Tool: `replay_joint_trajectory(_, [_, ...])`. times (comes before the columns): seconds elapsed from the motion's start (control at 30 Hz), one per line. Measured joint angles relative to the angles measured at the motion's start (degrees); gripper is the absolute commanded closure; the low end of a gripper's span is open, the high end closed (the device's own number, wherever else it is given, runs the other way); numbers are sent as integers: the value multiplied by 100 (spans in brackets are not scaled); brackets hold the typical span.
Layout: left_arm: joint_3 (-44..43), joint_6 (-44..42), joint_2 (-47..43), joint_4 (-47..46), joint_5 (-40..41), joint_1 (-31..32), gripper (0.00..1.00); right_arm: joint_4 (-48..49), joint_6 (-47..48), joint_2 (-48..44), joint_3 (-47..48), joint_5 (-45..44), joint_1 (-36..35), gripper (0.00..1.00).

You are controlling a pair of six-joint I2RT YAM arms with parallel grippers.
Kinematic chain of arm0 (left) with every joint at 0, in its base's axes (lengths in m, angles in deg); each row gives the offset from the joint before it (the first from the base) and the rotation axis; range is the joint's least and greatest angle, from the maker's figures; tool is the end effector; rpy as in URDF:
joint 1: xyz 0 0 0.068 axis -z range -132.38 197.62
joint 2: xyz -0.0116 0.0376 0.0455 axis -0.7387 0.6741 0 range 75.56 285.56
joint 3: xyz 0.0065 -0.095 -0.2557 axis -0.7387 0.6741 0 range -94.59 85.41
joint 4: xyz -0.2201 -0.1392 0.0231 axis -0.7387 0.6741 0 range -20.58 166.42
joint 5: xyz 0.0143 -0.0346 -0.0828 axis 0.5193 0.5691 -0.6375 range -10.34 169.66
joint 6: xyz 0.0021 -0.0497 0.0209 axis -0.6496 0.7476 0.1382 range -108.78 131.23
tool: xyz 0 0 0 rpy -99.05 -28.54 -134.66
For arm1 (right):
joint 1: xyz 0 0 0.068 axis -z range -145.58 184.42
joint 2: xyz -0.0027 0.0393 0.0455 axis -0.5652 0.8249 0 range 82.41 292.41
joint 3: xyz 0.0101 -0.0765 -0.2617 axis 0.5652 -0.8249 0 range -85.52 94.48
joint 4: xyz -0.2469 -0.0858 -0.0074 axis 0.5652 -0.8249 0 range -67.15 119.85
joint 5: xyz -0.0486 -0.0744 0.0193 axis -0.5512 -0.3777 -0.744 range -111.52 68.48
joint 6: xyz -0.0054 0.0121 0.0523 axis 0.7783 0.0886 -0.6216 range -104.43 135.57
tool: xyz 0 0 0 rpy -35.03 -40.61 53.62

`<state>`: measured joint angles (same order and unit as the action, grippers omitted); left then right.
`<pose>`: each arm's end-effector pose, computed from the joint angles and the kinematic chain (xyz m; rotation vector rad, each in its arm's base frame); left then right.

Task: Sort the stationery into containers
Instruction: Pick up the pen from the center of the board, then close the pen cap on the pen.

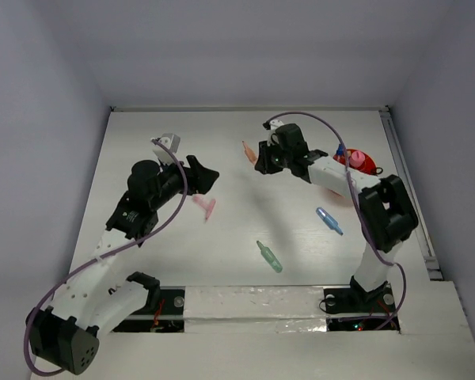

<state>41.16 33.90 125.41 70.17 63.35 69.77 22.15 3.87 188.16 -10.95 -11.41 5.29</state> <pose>0.1878 -0.0873 0.3392 0.2142 1.7324 -0.8203 0.3615 0.2086 0.2236 -0.4446 2.2589 0.5742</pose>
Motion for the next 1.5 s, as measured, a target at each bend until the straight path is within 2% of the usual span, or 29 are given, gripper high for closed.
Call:
replay_joint_trajectory(0.17, [114, 608, 472, -704, 138, 400, 39, 258, -203, -933, -466, 85, -415, 100])
replay_joint_trajectory(0.2, [114, 704, 625, -846, 212, 529, 47, 321, -229, -1121, -621, 85, -507, 100])
replay_joint_trajectory(0.27, [114, 861, 942, -1123, 382, 763, 55, 332, -286, -1416, -881, 81, -664, 100])
replay_joint_trajectory(0.3, [109, 922, 1104, -1239, 496, 870, 66, 345, -317, -1572, -1029, 68, -730, 100])
replay_joint_trajectory(0.37, [83, 1025, 1464, -1392, 787, 1047, 71, 332, -356, -1840, -1274, -7, -852, 100])
replay_joint_trajectory(0.5, [-61, 1145, 2105, -1539, 1412, 1274, 76, 310, -367, -2280, -1558, -208, -1040, 100])
replay_joint_trajectory(0.67, [-138, 1196, 2533, -1805, 1912, 1401, 73, 306, -352, -2588, -1593, -321, -1152, 100])
replay_joint_trajectory(1.0, [-229, 994, 2739, -2330, 2153, 1847, 71, 297, -319, -2549, -1655, -619, -1182, 100])
replay_joint_trajectory(1.27, [205, 1038, 1987, -2367, 2601, 1867, 60, 321, -308, -2549, -1827, -896, -1187, 100])
replay_joint_trajectory(1.4, [496, 1082, 1508, -2573, 2621, 1867, 47, 326, -308, -2549, -1856, -946, -1187, 100])
replay_joint_trajectory(1.5, [538, 1091, 1453, -2765, 2533, 1867, 50, 323, -308, -2549, -1856, -894, -1187, 100])
